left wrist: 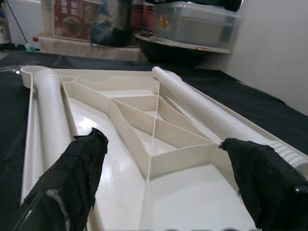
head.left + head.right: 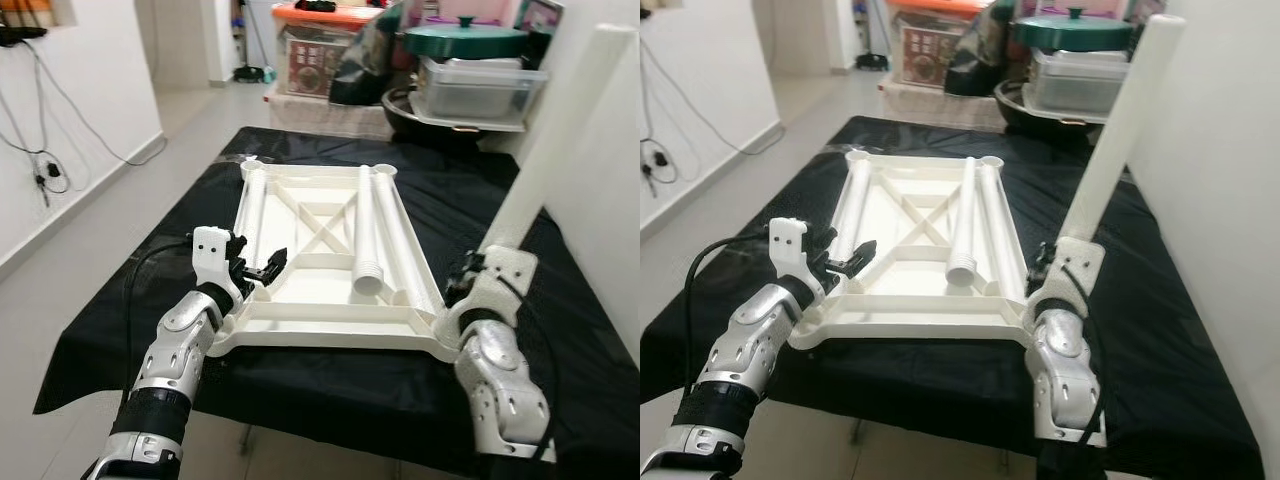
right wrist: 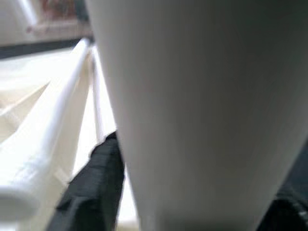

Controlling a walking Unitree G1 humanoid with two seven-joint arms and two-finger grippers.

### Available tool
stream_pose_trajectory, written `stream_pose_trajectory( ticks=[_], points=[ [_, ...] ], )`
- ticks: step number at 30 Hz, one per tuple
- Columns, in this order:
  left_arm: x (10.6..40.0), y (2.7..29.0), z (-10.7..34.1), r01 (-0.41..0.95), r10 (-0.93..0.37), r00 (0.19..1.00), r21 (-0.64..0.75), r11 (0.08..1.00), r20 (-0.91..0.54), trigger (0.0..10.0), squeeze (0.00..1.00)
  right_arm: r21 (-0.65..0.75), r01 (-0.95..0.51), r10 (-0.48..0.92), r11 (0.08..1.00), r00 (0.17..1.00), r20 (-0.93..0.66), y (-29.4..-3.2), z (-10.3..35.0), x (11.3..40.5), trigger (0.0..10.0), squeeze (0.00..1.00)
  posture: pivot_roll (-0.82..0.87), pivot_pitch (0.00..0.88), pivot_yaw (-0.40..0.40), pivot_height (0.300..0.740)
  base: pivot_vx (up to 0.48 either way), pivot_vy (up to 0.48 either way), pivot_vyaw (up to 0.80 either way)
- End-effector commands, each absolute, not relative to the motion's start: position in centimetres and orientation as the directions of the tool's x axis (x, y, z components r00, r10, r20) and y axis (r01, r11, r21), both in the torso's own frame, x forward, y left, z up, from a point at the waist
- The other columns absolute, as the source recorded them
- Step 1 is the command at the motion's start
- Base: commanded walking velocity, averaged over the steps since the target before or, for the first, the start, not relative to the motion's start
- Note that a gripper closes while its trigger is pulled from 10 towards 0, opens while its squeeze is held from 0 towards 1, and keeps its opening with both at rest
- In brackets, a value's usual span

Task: Building children table

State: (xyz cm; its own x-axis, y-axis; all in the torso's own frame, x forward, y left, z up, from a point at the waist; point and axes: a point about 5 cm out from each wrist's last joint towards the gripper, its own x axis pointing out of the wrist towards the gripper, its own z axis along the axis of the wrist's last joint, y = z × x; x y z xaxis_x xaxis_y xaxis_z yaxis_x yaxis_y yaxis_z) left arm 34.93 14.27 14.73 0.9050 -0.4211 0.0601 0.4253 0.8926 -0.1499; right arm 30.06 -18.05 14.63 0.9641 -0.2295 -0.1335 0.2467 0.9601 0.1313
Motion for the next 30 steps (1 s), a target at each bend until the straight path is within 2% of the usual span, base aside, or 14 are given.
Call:
stream_pose_trajectory(
  ticks=[1, 2, 4, 6, 7, 10, 14, 18, 19, 20, 26, 27, 28, 30],
  points=[
    [35.0, 14.7, 14.4, 0.411, -0.409, 0.911, -0.137, 0.901, 0.044, 10.0, 0.00, 0.168, 0.163, -0.141, 0.972, 0.980, -0.137, -17.0, 14.9, 30.6, 10.0, 1.00, 0.04, 0.000, -0.053, 0.740, 0.000, 0.000, 0.00],
    [34.9, 14.5, 14.3, 0.414, -0.412, 0.910, -0.143, 0.899, 0.045, 10.0, 0.00, 0.181, 0.073, -0.057, 0.981, 0.994, -0.089, -16.9, 15.8, 30.9, 10.0, 0.00, 0.03, 0.000, -0.054, 0.740, 0.000, 0.000, 0.00],
    [34.9, 14.3, 14.3, 0.418, -0.415, 0.908, -0.147, 0.897, 0.046, 10.0, 0.00, 0.186, 0.013, -0.003, 0.982, 0.998, -0.055, -16.7, 16.5, 31.0, 10.0, 0.00, 0.03, 0.000, -0.054, 0.740, 0.000, 0.000, 0.00],
    [34.6, 14.0, 14.2, 0.427, -0.425, 0.904, -0.147, 0.892, 0.046, 10.0, 0.00, 0.189, -0.245, 0.236, 0.951, 0.969, 0.074, -15.9, 18.7, 30.2, 10.0, 0.00, 0.04, 0.000, -0.056, 0.740, 0.000, 0.000, 0.00],
    [34.6, 14.0, 14.2, 0.427, -0.425, 0.904, -0.147, 0.892, 0.046, 10.0, 0.00, 0.189, -0.245, 0.236, 0.951, 0.969, 0.074, -15.9, 18.7, 30.2, 10.0, 0.00, 0.04, 0.000, -0.056, 0.740, 0.000, 0.000, 0.00],
    [34.7, 14.5, 14.1, 0.417, -0.415, 0.909, -0.139, 0.898, 0.040, 10.0, 0.00, 0.085, -0.494, 0.485, 0.865, 0.867, 0.112, -15.1, 19.3, 28.9, 10.0, 0.00, 0.04, 0.000, -0.063, 0.740, 0.000, 0.000, 0.00],
    [34.8, 14.7, 14.3, 0.411, -0.409, 0.911, -0.135, 0.902, 0.044, 10.0, 0.00, 0.048, -0.529, 0.525, 0.847, 0.848, 0.075, -14.9, 18.5, 28.9, 10.0, 0.00, 0.04, 0.000, -0.071, 0.740, 0.000, 0.000, 0.00],
    [34.9, 14.9, 14.2, 0.398, -0.396, 0.917, -0.136, 0.907, 0.045, 10.0, 0.00, 0.071, -0.526, 0.524, 0.847, 0.850, 0.044, -14.9, 17.3, 29.2, 9.8, 0.00, 0.04, 0.000, -0.071, 0.740, 0.000, 0.000, 0.00],
    [34.8, 14.7, 14.1, 0.397, -0.395, 0.918, -0.141, 0.907, 0.046, 10.0, 0.00, 0.078, -0.528, 0.527, 0.846, 0.849, 0.035, -15.0, 17.0, 29.2, 0.7, 0.00, 0.04, 0.000, -0.071, 0.740, 0.000, 0.000, 0.00],
    [34.6, 14.5, 14.0, 0.400, -0.397, 0.917, -0.146, 0.905, 0.046, 10.0, 0.00, 0.080, -0.518, 0.518, 0.851, 0.855, 0.026, -15.2, 16.7, 29.3, 0.0, 0.00, 0.05, 0.000, -0.078, 0.740, 0.000, 0.000, 0.00],
    [34.1, 14.5, 13.7, 0.412, -0.411, 0.911, -0.148, 0.899, 0.039, 10.0, 0.00, 0.082, -0.305, 0.311, 0.949, 0.947, -0.078, -17.3, 15.1, 30.3, 0.0, 0.00, 0.05, 0.000, -0.071, 0.740, 0.000, 0.000, 0.00],
    [34.1, 14.5, 13.7, 0.412, -0.411, 0.911, -0.148, 0.899, 0.039, 10.0, 0.00, 0.082, -0.305, 0.311, 0.949, 0.947, -0.078, -17.3, 15.1, 30.3, 0.0, 0.00, 0.05, 0.000, -0.071, 0.740, 0.000, 0.000, 0.00],
    [34.3, 14.7, 13.8, 0.408, -0.407, 0.913, -0.145, 0.901, 0.038, 10.0, 0.00, 0.113, -0.054, 0.071, 0.992, 0.986, -0.154, -19.1, 13.9, 30.7, 0.0, 0.00, 0.05, 0.000, -0.070, 0.740, 0.000, 0.000, 0.00],
    [34.5, 15.0, 14.1, 0.405, -0.403, 0.914, -0.138, 0.904, 0.041, 10.0, 0.00, 0.108, 0.294, -0.254, 0.950, 0.925, -0.283, -20.9, 12.2, 30.2, 0.0, 0.00, 0.05, 0.000, -0.070, 0.740, 0.000, 0.000, 0.00]
  ],
)
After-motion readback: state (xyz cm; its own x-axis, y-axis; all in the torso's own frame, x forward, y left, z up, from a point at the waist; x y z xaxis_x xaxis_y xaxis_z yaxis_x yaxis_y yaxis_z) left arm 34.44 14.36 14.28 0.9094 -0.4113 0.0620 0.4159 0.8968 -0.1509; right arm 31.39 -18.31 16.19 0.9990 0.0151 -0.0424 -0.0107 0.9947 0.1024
